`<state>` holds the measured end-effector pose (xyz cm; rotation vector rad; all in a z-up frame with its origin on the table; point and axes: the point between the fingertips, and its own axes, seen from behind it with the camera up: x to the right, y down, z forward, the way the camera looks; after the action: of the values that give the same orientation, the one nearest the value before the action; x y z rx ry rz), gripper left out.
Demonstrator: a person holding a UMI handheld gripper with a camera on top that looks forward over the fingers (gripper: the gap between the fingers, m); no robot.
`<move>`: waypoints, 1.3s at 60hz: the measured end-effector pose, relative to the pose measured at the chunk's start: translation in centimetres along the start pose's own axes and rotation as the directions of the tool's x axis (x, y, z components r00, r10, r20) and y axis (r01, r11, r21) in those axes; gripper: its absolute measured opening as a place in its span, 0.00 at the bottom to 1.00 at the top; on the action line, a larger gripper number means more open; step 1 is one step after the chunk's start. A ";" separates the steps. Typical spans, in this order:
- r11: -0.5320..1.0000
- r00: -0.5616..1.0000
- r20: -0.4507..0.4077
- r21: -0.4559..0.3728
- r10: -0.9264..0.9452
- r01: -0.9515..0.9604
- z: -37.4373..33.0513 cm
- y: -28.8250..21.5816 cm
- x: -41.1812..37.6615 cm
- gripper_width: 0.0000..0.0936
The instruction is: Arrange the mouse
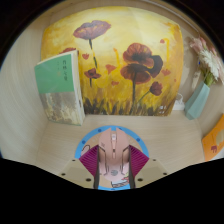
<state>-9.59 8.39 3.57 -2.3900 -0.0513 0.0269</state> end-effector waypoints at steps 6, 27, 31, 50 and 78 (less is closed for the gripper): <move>0.999 1.000 -0.015 -0.033 -0.002 0.001 1.7 2.1 0.2 0.44; 0.998 1.000 -0.017 -0.067 0.012 -0.013 2.8 3.9 0.3 0.57; 0.997 1.000 -0.014 -0.075 0.019 -0.020 2.0 3.6 0.4 0.71; 0.988 1.000 0.019 0.157 -0.001 -0.002 -13.0 -5.4 0.7 0.73; 0.946 0.999 0.027 0.323 -0.016 0.007 -29.7 -3.5 6.1 0.73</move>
<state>-2.57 -9.10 27.63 -2.0607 -0.0694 0.0604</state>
